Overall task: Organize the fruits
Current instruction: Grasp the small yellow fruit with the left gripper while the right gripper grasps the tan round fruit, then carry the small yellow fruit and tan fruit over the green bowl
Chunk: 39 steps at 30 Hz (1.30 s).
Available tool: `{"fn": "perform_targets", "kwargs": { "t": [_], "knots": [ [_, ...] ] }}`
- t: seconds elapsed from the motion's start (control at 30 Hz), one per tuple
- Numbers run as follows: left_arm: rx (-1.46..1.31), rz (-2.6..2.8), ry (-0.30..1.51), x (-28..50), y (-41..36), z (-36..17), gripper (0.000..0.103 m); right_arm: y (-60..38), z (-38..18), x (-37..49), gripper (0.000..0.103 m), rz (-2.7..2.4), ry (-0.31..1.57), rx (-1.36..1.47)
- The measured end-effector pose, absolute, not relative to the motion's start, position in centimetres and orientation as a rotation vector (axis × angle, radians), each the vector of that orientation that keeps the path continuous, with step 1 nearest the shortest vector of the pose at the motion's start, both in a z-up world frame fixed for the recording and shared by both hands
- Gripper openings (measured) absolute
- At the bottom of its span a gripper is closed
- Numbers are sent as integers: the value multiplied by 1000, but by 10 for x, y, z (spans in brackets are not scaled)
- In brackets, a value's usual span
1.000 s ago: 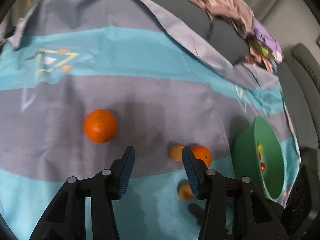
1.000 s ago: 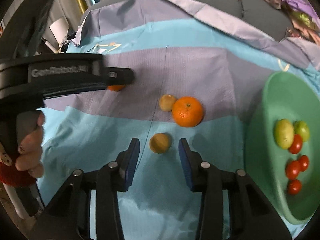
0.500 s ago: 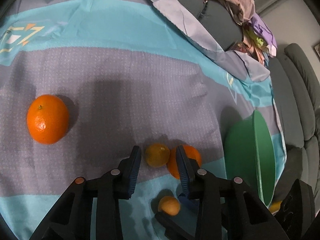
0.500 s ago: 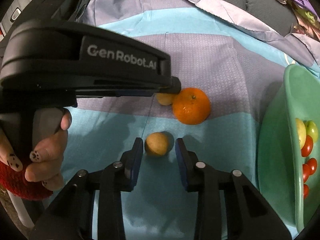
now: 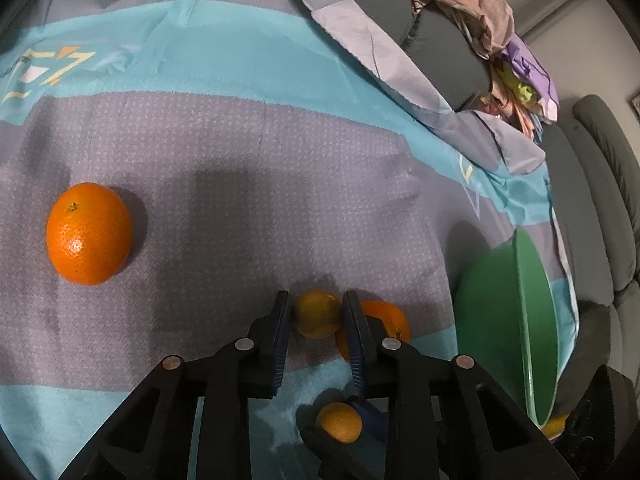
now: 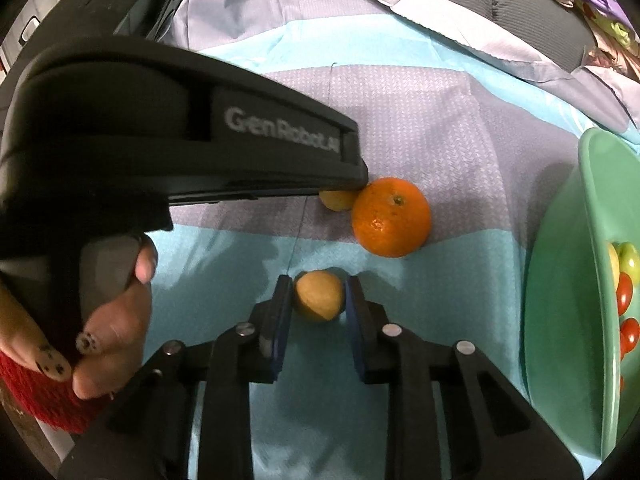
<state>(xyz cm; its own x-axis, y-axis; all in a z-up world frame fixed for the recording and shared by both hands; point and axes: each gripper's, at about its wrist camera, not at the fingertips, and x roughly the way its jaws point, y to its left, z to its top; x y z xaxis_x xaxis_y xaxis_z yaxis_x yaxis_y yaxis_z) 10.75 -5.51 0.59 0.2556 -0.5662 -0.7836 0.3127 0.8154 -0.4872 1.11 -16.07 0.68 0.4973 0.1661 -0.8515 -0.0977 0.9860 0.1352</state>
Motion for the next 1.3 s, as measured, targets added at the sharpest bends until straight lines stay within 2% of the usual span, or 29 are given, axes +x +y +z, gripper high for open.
{"fn": "perform_targets", "kwargs": {
  "t": [0.43,0.83,1.3],
  "knots": [
    [-234,-562,1166,99,-54,18,25,-163,18,1,27,158,1013,87],
    [-198,-401,1112,73,-8,44,25,-173,31,-6,27,190,1018,100],
    [-295,-262,1067,23,30,40,25,-179,31,-8,27,171,1005,105]
  ]
}}
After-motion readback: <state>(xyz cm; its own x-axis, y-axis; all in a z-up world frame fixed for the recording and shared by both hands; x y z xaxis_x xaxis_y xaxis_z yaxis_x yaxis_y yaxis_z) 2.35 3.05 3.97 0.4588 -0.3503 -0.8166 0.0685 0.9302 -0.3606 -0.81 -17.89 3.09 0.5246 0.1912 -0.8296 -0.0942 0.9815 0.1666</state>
